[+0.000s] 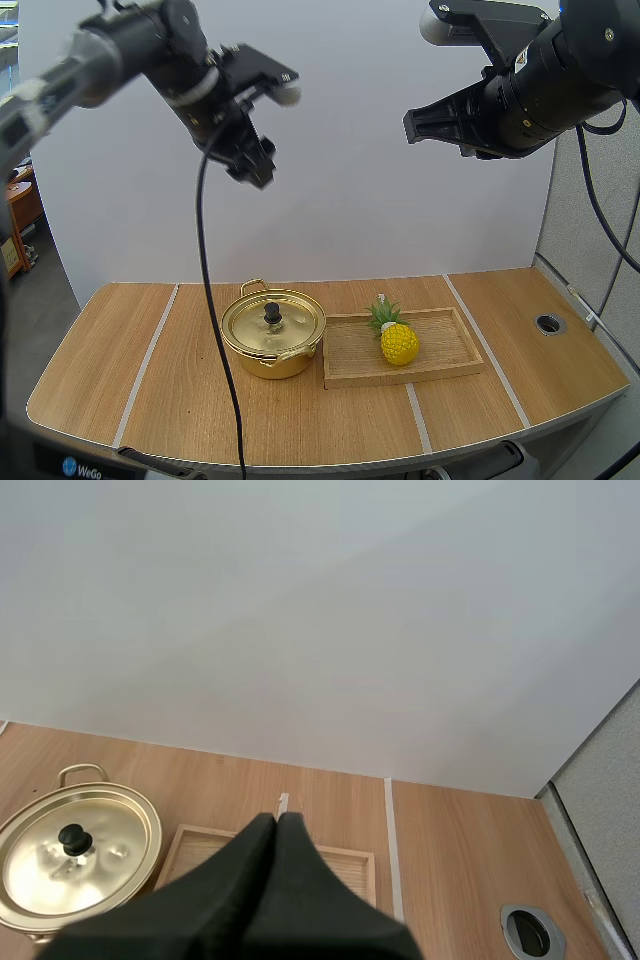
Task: Open the pot, put the grape inside, and close it
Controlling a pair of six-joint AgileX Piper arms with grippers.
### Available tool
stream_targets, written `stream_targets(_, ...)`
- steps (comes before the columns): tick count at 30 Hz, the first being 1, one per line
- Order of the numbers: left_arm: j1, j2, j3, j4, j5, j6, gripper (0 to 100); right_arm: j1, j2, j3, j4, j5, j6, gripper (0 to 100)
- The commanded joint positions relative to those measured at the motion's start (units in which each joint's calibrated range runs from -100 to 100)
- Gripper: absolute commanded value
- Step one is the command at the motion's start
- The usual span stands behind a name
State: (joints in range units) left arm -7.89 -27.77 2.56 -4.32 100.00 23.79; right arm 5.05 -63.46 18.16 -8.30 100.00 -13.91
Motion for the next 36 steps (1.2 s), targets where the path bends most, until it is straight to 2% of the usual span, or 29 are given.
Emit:
stream_targets(1,-0.09,-6.78,-0.45,2.64,0.00,-1.99,100,-0.19,-0.68,0.08,-0.23,0.00,0.50,0)
stream_targets(6,-0.09,-14.04,-0.45,5.45,0.00,-3.05,100,-0.19,-0.68,0.08,-0.23,0.00,0.50,0)
stream_targets(14,-0.09,-25.48,-0.45,5.84,0.00,-6.39,100,-0.19,-0.68,0.08,-0.23,0.00,0.50,0)
stream_targets(16,-0.09,-27.72,-0.45,5.84,0.00,-7.69,96,-0.19,-0.68,0.08,-0.23,0.00,0.50,0)
stream_targets(18,-0.09,-30.05,-0.45,5.84,0.00,-9.06,87,-0.19,-0.68,0.08,-0.23,0.00,0.50,0)
stream_targets(20,-0.09,-32.17,-0.45,5.84,0.00,-9.88,71,-0.19,-0.68,0.08,-0.11,0.00,0.50,0)
stream_targets(22,-0.09,-33.88,-0.45,5.84,0.00,-10.11,48,-0.19,-0.68,0.08,-0.11,0.00,0.50,0)
stream_targets(25,-0.09,-36.38,-0.45,5.84,0.00,-10.11,7,-0.19,-0.68,0.08,-0.11,0.00,0.50,0)
stream_targets(26,-0.09,-36.98,-0.45,5.84,0.00,-10.01,0,-0.19,-0.68,0.08,-0.11,0.00,0.50,0)
stream_targets(34,-0.09,-41.93,-0.45,5.84,0.00,-14.04,0,-0.19,-0.68,0.08,-0.11,0.00,0.59,0)
stream_targets(36,0.40,-43.09,-0.33,5.84,0.00,-14.47,0,-0.19,-0.68,0.08,0.11,0.00,2.79,0)
